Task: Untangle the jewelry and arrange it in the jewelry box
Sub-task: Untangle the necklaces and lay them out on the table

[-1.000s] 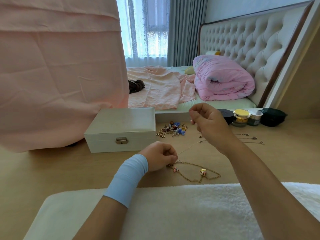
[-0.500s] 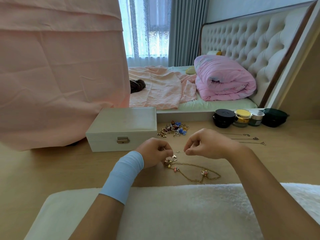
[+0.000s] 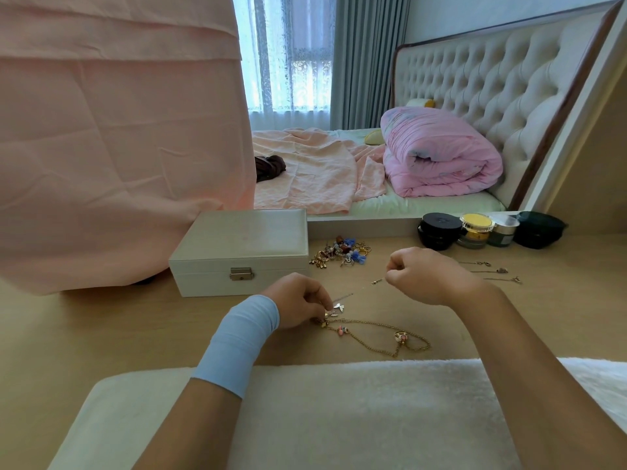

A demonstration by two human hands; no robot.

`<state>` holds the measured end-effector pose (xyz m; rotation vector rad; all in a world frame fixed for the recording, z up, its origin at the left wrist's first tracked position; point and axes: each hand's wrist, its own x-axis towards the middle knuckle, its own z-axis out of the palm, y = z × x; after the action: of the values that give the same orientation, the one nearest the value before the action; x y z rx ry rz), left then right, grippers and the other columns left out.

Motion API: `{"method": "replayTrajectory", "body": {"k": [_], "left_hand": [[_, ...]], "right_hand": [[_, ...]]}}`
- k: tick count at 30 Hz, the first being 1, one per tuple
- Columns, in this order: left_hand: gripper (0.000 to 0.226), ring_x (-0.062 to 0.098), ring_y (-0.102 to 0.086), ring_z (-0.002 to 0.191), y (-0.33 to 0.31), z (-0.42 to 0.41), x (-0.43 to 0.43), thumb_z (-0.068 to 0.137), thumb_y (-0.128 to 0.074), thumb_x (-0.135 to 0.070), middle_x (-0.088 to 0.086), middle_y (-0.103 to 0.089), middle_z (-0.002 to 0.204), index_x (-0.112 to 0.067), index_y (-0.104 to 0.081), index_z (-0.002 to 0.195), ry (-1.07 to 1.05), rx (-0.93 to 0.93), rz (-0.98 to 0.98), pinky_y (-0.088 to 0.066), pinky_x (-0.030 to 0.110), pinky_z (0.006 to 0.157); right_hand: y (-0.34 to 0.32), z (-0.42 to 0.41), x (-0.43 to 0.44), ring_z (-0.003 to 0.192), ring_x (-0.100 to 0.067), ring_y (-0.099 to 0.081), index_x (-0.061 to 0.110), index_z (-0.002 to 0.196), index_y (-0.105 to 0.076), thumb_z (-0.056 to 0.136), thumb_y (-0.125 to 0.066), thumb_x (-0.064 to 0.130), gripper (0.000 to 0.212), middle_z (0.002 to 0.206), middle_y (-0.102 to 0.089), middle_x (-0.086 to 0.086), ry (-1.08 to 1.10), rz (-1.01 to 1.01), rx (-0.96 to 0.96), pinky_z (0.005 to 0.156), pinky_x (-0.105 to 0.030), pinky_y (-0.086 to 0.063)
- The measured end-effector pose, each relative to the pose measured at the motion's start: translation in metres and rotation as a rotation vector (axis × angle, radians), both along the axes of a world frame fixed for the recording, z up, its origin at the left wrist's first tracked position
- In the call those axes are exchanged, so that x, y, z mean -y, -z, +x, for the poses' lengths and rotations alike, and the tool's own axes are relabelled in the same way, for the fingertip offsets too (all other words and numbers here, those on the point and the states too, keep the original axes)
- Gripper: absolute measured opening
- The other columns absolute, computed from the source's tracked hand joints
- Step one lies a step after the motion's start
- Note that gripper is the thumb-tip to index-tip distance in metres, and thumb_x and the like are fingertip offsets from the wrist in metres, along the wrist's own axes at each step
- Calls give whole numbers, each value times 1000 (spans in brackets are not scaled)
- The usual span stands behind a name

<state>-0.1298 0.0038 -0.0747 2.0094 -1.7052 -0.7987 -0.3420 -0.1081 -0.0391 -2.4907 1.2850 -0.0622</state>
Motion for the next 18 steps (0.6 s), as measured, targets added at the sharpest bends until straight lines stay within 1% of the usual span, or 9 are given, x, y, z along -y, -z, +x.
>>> {"method": "replayTrajectory", "body": {"k": [3,5,7,9,12,15,17,18], "left_hand": [[12,4,-59,79,4,-2,1,92,-65,-21,-11,-68,88,-32,-69,89,-15,37,-4,-46,17,75],[7,6,-58,82,5,-3,1,92,-64,-25,-10,-65,90,-30,-69,91,-21,60,-5,-47,20,77],[6,6,-57,82,5,-3,1,93,-63,-28,-12,-63,89,-31,-68,91,-30,75,-15,-46,21,75],[7,5,-56,82,5,-1,1,92,-63,-28,-13,-62,90,-33,-68,90,-39,105,-18,-48,22,76],[11,4,-57,83,5,-2,1,92,-63,-24,-13,-63,93,-35,-67,91,-35,116,-35,-48,20,77],[14,5,-59,82,7,-7,2,93,-61,-22,-13,-65,92,-34,-68,91,-37,102,-61,-50,21,77],[12,6,-58,83,9,-9,3,94,-60,-24,-13,-64,94,-34,-68,91,-43,106,-82,-51,24,80],[12,6,-57,83,11,-10,3,94,-60,-25,-12,-64,96,-34,-67,92,-47,104,-100,-50,23,80]], "right_hand": [[9,-1,5,89,-11,-60,31,97,-62,98,-50,34,12,94,-62,10,27,14,-106,82,-34,-54],[17,-1,8,89,-11,-61,28,97,-64,98,-55,32,10,97,-65,7,30,72,-145,76,-29,-52],[23,-1,9,91,-11,-61,25,100,-66,97,-59,32,10,100,-66,5,30,134,-173,71,-24,-48],[26,-2,10,91,-10,-61,26,98,-67,96,-63,34,9,100,-65,5,37,162,-159,69,-23,-46],[25,-3,11,88,-9,-63,27,91,-68,93,-68,33,7,98,-66,6,48,121,-125,68,-23,-48],[23,-3,9,88,-9,-62,28,90,-70,90,-72,30,3,96,-67,7,55,77,-137,74,-25,-53],[24,1,6,98,-12,-60,30,93,-72,90,-72,29,4,102,-66,8,47,-24,-173,85,-28,-52],[25,4,4,105,-14,-57,32,97,-72,90,-70,30,7,107,-64,9,34,-91,-183,91,-31,-48]]}}
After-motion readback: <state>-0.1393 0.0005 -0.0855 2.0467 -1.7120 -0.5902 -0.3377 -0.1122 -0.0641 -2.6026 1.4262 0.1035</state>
